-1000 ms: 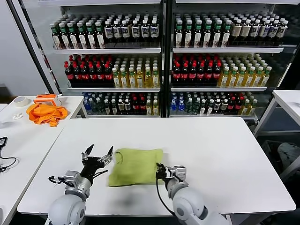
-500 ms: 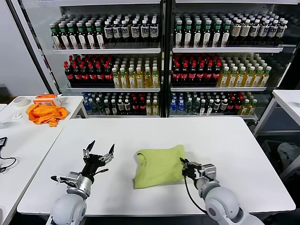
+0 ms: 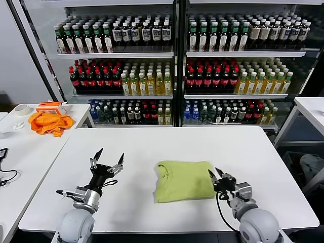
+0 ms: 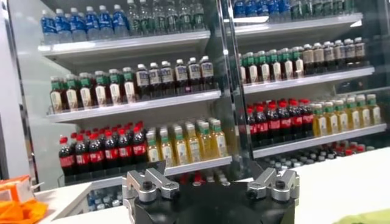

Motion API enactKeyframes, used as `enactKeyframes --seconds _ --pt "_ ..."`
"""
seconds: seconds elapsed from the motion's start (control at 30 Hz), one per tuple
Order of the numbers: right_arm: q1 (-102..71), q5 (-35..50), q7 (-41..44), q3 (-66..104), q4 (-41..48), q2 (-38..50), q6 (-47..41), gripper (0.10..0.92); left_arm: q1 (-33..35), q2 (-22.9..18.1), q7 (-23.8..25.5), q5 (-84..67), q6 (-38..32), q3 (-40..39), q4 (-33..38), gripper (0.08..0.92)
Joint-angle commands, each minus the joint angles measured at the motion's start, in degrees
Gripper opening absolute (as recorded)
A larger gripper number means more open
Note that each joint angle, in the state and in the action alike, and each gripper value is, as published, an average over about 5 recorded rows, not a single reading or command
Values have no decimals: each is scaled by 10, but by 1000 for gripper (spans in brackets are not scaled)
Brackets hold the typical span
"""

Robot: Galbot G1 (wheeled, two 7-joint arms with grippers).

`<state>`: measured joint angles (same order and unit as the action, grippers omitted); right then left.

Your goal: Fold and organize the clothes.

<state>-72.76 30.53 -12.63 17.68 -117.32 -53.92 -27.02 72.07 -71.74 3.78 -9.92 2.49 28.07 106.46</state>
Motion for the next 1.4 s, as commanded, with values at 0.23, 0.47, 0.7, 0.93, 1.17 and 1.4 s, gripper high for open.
enactKeyframes --seconds 0.23,0.47,0.7,0.93,1.17,1.4 --pt "-2 -69 31 128 77 -24 125 570 0 17 52 -28 -49 23 -2 823" --pt "0 -97 59 127 91 -35 148 770 26 26 32 -24 -63 29 8 823" --pt "-6 -84 60 126 78 -33 150 822 25 29 29 -21 -73 33 13 823" --pt "20 -102 51 119 95 -26 156 823 18 18 13 14 -91 30 4 823" --pt "30 -158 66 102 115 -56 184 823 8 11 8 33 -111 22 -7 822" --pt "40 -172 44 90 143 -61 208 823 -13 21 8 36 -95 19 -23 823"
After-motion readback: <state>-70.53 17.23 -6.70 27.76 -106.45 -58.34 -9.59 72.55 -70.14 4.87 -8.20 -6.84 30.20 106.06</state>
